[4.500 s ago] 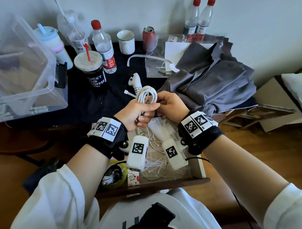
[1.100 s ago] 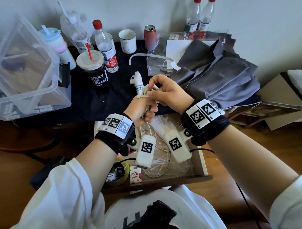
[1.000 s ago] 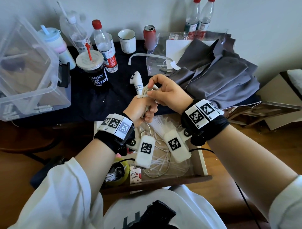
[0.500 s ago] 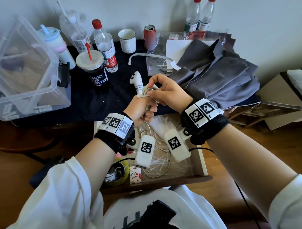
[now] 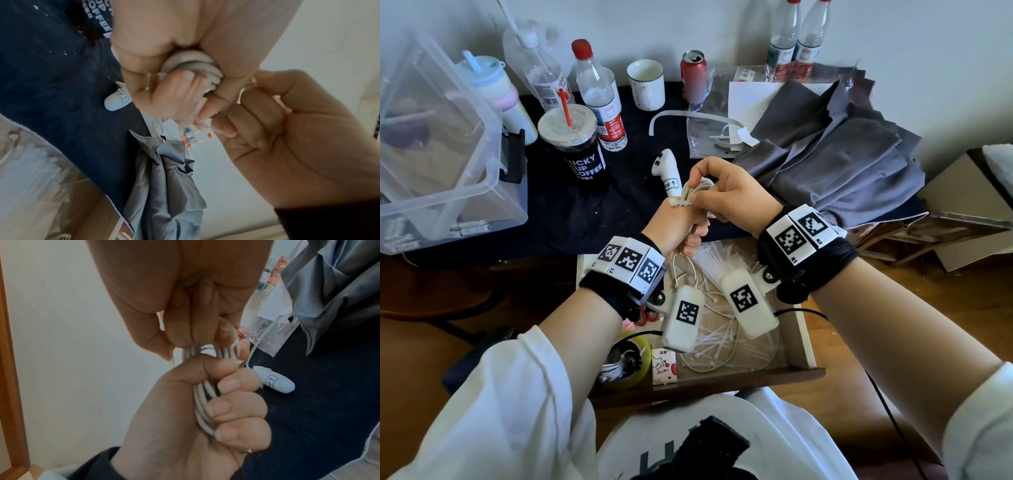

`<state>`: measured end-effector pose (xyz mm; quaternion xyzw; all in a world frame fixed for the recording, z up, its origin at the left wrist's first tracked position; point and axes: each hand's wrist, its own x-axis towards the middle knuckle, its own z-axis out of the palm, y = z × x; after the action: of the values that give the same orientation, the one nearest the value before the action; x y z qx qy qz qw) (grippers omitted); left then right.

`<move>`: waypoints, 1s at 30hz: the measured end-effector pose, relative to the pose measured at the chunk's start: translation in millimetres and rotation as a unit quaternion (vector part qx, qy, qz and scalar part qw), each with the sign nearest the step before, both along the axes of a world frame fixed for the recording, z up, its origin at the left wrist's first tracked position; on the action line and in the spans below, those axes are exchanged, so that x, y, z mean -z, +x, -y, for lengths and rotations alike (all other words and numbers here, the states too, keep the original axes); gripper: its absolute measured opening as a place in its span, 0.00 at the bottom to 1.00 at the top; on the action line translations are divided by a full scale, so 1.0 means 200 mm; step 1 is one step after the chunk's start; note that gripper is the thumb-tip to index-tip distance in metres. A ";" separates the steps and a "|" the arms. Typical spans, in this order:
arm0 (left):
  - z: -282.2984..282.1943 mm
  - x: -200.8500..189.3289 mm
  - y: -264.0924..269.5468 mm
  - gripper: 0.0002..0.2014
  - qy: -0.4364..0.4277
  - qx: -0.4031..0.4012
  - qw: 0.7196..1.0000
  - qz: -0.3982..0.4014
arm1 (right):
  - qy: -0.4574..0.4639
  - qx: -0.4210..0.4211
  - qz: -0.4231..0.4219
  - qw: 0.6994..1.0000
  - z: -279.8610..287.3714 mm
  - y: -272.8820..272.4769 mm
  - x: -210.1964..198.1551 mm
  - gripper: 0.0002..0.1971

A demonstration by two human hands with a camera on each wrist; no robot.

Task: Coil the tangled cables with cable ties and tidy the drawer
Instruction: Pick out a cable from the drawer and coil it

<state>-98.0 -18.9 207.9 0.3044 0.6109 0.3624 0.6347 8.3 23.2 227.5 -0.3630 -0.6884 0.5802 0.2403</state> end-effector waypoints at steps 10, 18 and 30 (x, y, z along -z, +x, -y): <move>-0.01 -0.03 0.02 0.18 -0.032 0.040 0.999 -0.018 | 0.011 0.028 0.015 0.999 -0.02 0.00 0.02 0.16; -0.01 -0.04 0.03 0.15 -0.025 0.029 0.999 -0.020 | 0.006 0.022 -0.005 1.000 -0.03 0.02 0.02 0.15; -0.05 -0.02 0.01 0.17 -0.082 0.037 0.996 -0.023 | 0.006 -0.010 -0.013 1.000 -0.02 0.01 0.04 0.13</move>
<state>-95.6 -9.5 211.9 0.2820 0.6411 0.2806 0.6563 10.6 27.5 219.4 -0.3473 -0.6917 0.5835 0.2459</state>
